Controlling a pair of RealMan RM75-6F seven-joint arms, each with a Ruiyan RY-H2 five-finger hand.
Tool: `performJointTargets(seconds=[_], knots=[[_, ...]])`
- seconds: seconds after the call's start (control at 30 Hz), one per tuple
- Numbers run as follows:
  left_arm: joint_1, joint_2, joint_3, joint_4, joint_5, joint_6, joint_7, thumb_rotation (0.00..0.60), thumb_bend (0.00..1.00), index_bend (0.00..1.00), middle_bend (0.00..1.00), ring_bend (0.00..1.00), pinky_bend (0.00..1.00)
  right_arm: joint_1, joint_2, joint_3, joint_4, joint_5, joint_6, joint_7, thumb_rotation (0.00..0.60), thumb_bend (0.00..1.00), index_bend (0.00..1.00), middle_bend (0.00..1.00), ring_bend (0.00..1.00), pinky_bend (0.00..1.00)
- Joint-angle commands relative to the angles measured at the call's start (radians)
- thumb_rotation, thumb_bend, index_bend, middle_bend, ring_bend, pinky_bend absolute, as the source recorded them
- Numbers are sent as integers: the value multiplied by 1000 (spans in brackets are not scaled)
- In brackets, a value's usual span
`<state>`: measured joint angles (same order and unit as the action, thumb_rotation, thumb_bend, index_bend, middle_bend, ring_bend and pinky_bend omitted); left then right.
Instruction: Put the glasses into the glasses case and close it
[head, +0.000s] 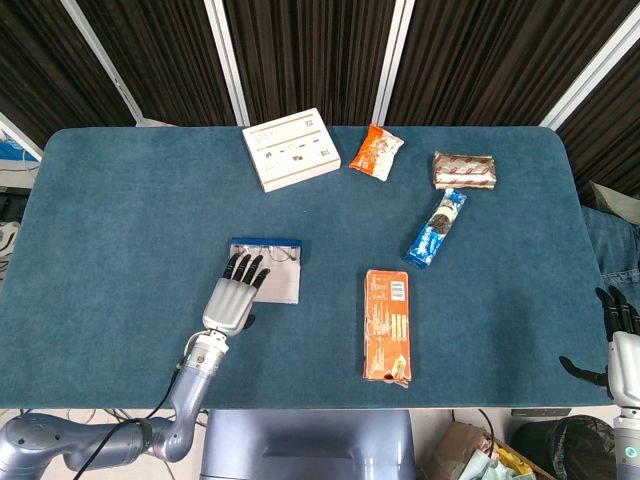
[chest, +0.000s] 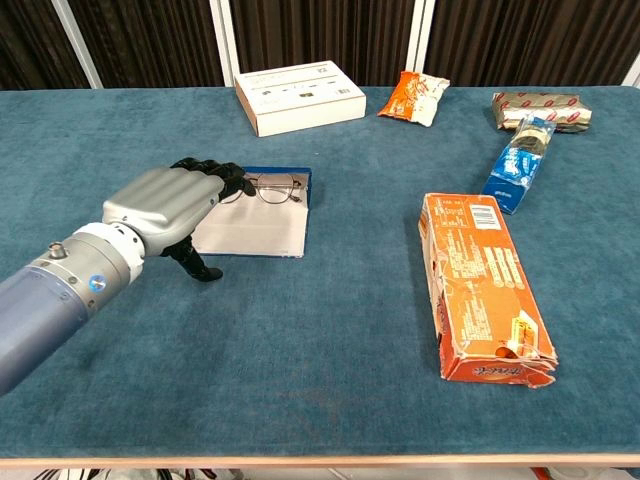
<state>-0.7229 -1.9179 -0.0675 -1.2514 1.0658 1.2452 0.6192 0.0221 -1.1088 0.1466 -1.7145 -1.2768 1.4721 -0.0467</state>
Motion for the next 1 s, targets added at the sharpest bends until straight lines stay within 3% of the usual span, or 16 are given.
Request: performJointTargets(seconds=[0.03,0.57,1.0], knots=[[4,-15,-13,19,4,-6,5,600,142,176,52,0,29,-1,0,0,0,1,0,2,600,189,55,6,122,161],[14,-15,-72,26,-36,-91,31,600,142,49,41,0,16,0,-3,1,2,1,2,-1,600,189,55,6,121,161],[-4,-31,-113,39,-60,-108,101,600,142,106,41,0,16,0,-3,1,3,2,3,-1,600,190,56,6,121,161]])
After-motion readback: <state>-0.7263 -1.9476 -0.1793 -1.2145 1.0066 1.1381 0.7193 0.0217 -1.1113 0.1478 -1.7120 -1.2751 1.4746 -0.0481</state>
